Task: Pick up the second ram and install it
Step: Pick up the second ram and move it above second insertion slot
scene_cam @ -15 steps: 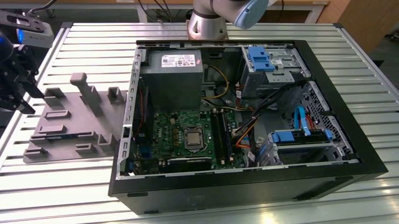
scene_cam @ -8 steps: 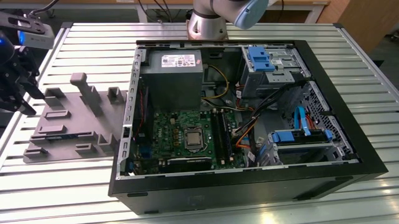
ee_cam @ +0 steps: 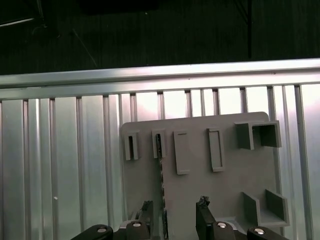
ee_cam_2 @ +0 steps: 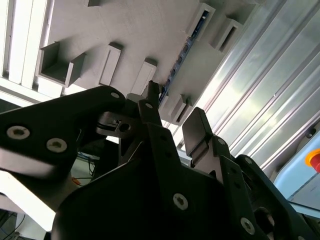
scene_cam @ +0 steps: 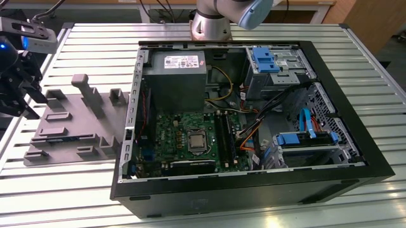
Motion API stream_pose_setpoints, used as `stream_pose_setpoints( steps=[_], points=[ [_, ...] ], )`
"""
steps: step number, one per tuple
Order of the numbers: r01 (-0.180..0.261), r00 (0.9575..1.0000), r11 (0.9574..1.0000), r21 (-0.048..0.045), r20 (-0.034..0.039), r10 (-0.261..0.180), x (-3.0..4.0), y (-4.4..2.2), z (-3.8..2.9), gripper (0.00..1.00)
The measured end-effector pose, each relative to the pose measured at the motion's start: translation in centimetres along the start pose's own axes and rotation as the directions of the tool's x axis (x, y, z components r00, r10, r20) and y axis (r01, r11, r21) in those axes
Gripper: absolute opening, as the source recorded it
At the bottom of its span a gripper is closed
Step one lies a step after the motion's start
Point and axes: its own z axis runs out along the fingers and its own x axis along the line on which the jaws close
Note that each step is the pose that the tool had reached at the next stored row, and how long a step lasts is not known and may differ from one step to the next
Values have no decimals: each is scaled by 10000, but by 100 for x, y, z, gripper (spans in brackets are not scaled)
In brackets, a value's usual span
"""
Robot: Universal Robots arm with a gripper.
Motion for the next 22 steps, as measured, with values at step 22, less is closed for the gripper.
stream_pose_setpoints(
  steps=[22],
  points=[
    [151,9999,9998,126,8,-152,47,11,149,47]
  ],
)
